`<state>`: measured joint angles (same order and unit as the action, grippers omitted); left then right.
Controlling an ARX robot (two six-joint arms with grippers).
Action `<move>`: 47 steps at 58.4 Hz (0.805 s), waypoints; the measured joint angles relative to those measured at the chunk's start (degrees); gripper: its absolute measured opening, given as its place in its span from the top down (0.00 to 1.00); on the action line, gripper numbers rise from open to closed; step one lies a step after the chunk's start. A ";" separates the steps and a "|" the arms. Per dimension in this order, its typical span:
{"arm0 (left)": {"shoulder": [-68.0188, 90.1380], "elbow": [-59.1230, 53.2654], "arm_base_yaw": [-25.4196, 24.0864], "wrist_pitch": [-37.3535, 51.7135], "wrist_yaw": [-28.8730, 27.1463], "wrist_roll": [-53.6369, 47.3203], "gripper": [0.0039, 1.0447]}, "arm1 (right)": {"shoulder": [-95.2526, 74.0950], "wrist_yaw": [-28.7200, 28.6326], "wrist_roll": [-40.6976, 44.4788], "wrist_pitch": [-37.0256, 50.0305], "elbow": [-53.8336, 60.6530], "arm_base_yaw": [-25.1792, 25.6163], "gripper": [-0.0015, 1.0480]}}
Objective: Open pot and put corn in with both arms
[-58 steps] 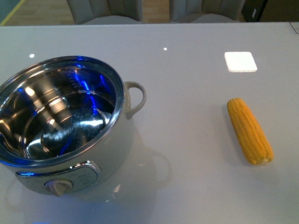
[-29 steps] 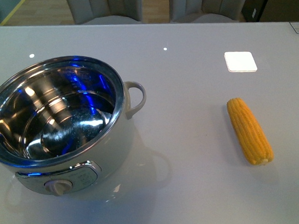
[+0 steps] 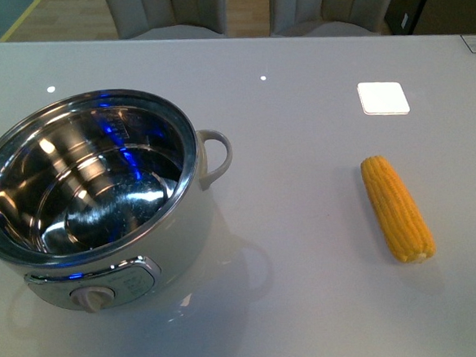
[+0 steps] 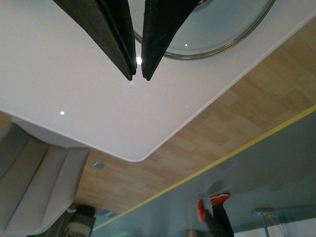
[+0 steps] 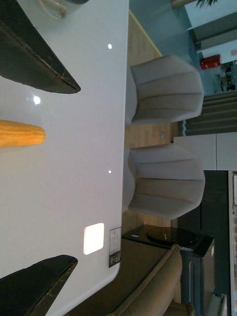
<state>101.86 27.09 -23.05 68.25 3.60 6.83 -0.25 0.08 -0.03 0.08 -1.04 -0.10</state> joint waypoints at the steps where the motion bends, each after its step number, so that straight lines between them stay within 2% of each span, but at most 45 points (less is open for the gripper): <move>1: -1.55 -0.98 0.11 0.00 0.33 0.13 0.90 | 0.00 0.00 0.00 0.00 0.00 0.00 0.08; 5: -7.58 -4.63 0.70 -0.94 1.29 1.07 0.85 | 0.00 0.00 0.00 0.00 0.00 0.00 0.08; 9: -12.22 -6.51 1.97 -2.93 -0.92 2.40 0.78 | 0.00 0.00 0.00 0.00 0.00 0.00 0.08; 15: -19.98 -9.99 4.59 -5.92 -1.81 3.78 0.74 | 0.00 0.00 0.00 0.00 0.00 0.00 0.08; 24: -34.62 -16.68 5.77 -16.41 -1.75 6.27 0.68 | 0.00 0.04 0.00 0.00 0.00 0.00 0.08; 40: -66.47 -23.26 5.73 -46.40 3.19 7.76 0.22 | 0.00 0.02 0.00 0.00 0.00 0.00 0.08; 44: -72.91 -23.89 5.75 -51.91 3.52 7.80 0.07 | 0.00 0.02 0.00 0.00 0.00 0.00 0.08; 45: -73.57 -23.91 5.73 -52.17 3.50 7.76 0.05 | 0.00 0.02 0.00 0.00 0.00 0.00 0.08; 47: -73.90 -23.91 5.73 -52.24 3.48 7.87 0.07 | 0.00 0.02 0.00 0.00 0.00 0.00 0.08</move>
<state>27.97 3.18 -17.32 16.01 7.07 14.70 -0.25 0.10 -0.03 0.08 -1.04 -0.10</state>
